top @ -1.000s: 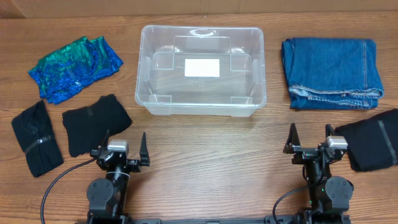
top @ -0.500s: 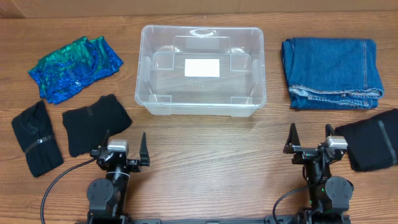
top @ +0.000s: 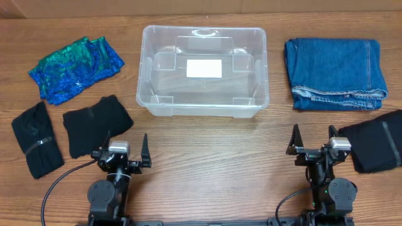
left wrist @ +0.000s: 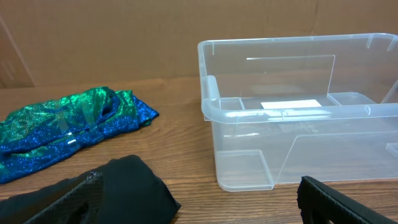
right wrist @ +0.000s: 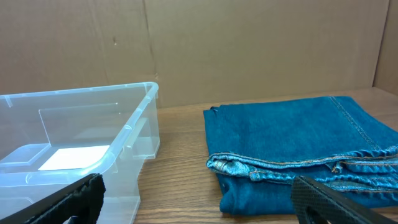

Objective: Pack container

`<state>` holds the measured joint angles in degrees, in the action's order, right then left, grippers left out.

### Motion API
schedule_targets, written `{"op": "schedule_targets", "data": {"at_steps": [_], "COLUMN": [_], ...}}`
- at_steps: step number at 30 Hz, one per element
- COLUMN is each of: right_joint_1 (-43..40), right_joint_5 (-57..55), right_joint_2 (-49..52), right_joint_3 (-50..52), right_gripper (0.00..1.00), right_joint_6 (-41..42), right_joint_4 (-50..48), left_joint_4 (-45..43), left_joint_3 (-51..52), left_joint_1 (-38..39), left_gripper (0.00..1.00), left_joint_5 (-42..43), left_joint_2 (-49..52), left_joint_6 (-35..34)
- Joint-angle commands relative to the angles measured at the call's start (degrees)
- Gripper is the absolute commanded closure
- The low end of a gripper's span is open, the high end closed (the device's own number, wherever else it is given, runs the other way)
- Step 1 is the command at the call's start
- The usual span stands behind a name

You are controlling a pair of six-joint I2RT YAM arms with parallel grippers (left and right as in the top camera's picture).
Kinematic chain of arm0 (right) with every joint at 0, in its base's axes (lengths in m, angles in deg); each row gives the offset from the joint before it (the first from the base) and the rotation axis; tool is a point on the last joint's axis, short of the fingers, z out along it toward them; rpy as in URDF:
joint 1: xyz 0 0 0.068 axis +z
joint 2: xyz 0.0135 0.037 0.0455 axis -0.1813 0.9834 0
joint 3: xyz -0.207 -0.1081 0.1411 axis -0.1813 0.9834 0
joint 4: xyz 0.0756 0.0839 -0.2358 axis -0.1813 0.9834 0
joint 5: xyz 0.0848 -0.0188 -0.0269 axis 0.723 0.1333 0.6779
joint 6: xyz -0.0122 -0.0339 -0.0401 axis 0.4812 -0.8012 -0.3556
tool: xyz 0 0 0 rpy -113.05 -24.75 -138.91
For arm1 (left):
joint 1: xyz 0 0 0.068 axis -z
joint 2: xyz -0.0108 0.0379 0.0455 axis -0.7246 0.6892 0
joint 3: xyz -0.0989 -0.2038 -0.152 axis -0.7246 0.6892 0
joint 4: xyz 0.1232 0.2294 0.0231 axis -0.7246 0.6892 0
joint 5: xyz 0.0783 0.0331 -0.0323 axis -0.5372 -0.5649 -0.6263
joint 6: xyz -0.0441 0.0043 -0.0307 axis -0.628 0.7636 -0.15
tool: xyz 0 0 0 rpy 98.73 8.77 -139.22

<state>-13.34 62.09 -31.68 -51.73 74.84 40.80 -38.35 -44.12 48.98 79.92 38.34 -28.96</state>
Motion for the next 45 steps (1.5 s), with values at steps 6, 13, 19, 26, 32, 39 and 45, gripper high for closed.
{"op": "schedule_targets", "data": {"at_steps": [6,13,19,26,32,39,45], "right_joint_1": [0.26,0.26,0.26,0.26,0.26,0.26,0.26], "right_joint_5": [-0.52,-0.52,-0.52,-0.52,-0.52,-0.55,-0.52], "right_joint_2": [-0.46,-0.46,-0.46,-0.46,-0.46,-0.46,-0.46], "right_joint_3": [0.59,0.59,0.59,0.59,0.59,0.59,0.59], "right_gripper": [0.00,0.00,0.00,0.00,0.00,0.00,0.00], "right_joint_6": [0.39,0.37,0.37,0.37,0.37,0.37,0.39], "right_joint_4": [-0.31,-0.31,-0.31,-0.31,-0.31,-0.31,-0.31], "left_joint_4": [0.04,2.84,18.25,43.93,42.21,35.78,26.91], "left_joint_3": [0.20,-7.26,-35.01,-76.43,-90.92,-90.92,-90.92], "left_joint_1": [0.00,-0.22,-7.17,-20.90,-25.97,-25.38,-23.15], "left_gripper": [0.00,0.00,0.00,0.00,0.00,0.00,0.00], "left_joint_5": [-0.37,5.64,4.96,24.59,27.78,9.84,-1.84], "left_joint_2": [-0.59,2.89,27.89,63.12,77.59,92.06,104.83], "left_joint_6": [0.26,-5.27,-4.68,1.11,0.70,9.84,25.99]}}
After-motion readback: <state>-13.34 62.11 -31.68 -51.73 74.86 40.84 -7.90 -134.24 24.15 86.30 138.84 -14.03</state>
